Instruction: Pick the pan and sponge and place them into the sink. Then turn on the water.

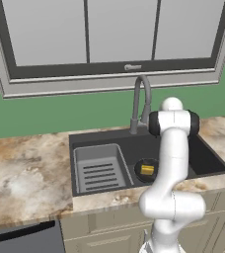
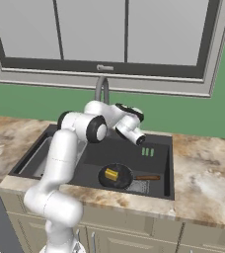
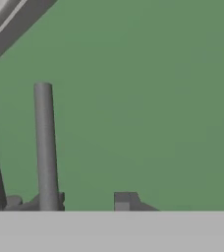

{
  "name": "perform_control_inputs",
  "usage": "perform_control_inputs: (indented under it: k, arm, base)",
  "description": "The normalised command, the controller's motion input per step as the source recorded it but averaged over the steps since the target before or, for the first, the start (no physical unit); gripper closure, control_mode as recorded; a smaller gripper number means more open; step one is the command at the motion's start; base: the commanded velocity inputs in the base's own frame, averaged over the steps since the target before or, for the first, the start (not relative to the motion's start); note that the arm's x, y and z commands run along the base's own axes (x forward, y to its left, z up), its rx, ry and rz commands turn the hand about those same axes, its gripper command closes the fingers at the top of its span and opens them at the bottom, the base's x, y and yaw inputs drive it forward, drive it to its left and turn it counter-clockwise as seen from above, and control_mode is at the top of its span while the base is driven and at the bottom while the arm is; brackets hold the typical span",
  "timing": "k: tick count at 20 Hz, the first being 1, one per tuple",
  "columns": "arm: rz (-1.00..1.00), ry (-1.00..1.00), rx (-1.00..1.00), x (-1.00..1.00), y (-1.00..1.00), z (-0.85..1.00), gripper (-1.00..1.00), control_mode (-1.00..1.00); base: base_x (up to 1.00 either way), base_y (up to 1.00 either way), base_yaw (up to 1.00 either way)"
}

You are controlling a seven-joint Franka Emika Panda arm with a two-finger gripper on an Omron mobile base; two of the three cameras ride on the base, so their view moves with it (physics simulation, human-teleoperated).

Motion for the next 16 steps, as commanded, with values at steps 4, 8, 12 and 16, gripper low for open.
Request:
perform_control_inputs:
  k: [4,8,12,16]
  arm:
    - [-0.14,0.02,0.05,0.01,-0.34,0.00,1.00,-1.00]
    - [-0.12,0.01,0.06,0.00,-0.42,0.01,1.00,-1.00]
    - [-0.10,0.02,0.06,0.00,-0.47,0.03,1.00,-1.00]
    - [-0.09,0.03,0.07,0.00,-0.48,0.02,1.00,-1.00]
  base:
    - [0.00,0.00,0.00]
    - [0.00,0.00,0.00]
    - [0.00,0.00,0.00]
    - [0.00,0.00,0.00]
